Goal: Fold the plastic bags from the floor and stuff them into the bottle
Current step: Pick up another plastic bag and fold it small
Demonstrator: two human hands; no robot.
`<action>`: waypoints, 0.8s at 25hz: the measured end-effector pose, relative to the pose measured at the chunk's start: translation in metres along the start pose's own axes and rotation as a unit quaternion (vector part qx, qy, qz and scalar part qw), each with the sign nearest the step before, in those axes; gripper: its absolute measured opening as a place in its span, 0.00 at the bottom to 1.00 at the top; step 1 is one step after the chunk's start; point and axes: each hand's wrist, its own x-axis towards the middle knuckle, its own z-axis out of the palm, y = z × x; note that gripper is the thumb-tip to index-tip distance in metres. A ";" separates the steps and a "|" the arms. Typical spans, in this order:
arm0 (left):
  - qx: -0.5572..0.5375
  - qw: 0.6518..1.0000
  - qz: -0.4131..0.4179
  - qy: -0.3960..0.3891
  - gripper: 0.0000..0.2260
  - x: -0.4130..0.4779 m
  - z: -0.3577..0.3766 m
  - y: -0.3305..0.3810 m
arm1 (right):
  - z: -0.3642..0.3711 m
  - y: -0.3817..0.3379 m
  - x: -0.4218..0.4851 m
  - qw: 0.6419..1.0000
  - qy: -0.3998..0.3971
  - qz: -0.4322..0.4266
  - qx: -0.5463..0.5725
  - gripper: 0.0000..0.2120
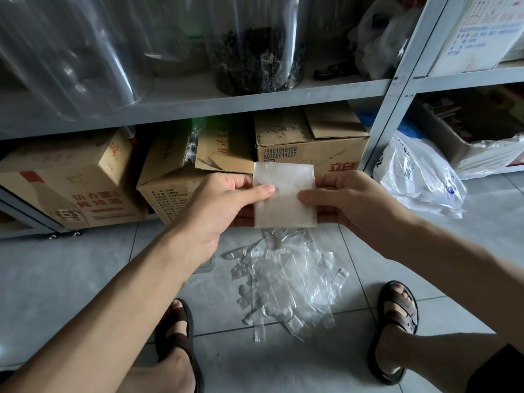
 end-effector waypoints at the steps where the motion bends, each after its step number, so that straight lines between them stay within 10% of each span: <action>1: -0.007 1.000 0.000 -0.001 0.03 0.000 0.000 0.001 | -0.002 -0.001 0.001 1.000 0.013 -0.002 -0.004 0.06; 20: -0.062 0.997 -0.024 -0.025 0.06 0.002 -0.007 0.006 | -0.005 -0.004 -0.001 0.999 0.010 0.002 -0.046 0.02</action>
